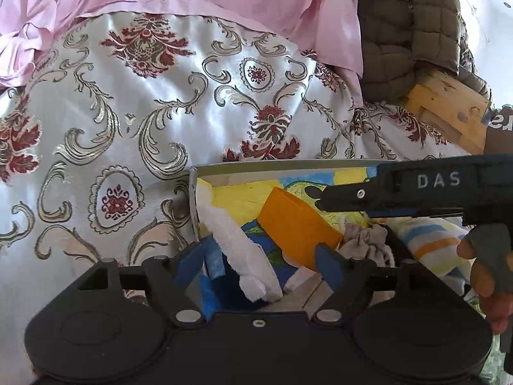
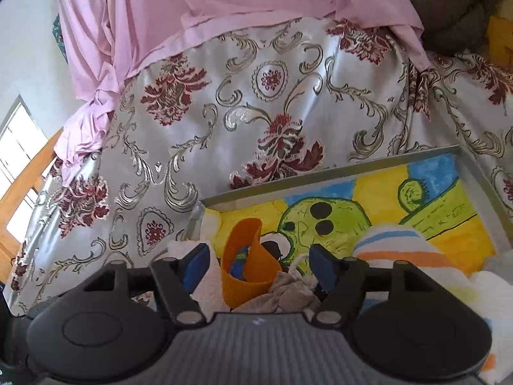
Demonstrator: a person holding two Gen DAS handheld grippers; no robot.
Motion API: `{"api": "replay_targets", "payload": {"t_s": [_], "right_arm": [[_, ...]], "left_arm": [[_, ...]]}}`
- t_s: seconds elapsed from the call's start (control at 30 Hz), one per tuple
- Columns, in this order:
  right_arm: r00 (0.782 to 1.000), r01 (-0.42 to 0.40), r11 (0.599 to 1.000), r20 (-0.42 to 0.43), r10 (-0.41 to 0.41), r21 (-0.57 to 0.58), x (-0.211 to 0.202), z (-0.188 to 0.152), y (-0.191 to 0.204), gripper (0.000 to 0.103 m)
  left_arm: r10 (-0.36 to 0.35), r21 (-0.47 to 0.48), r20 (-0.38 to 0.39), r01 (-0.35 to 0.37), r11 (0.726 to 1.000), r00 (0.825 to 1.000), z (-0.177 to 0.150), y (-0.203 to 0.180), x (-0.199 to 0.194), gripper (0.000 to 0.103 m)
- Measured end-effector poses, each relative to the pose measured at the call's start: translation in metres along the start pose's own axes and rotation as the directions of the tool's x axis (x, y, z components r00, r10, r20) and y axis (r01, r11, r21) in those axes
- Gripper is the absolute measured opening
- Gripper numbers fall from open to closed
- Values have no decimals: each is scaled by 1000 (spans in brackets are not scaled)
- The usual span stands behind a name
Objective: Organize soft objects
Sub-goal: 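Release the white strip into the tray with left tool while right tool releases the orange piece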
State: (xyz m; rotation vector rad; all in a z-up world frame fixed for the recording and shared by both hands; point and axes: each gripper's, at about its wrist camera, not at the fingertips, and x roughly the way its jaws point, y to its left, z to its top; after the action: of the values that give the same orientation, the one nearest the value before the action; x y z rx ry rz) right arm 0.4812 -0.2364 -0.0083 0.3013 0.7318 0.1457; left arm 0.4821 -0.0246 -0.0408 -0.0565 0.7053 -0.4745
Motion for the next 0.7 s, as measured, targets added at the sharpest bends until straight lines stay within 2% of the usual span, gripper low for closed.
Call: {"api": "replay_targets", "payload": {"t_s": [0.27,0.5,0.7], "right_arm": [[999,-7,1000,50,9,-24,-31,-2,-2,88],[995,-16,998,99,23,-69,-58,-9,0,93],[992,-17,995,126,29,-97,-82,-25,6,100]], "left_arm": [[56,-39,64,-54,998,996,2,3,-38,91],[141,-10,102,-141,990,985,7,-4,-78,96],[204,-45,132,-199,979,970,9,-8,-108,97]]}}
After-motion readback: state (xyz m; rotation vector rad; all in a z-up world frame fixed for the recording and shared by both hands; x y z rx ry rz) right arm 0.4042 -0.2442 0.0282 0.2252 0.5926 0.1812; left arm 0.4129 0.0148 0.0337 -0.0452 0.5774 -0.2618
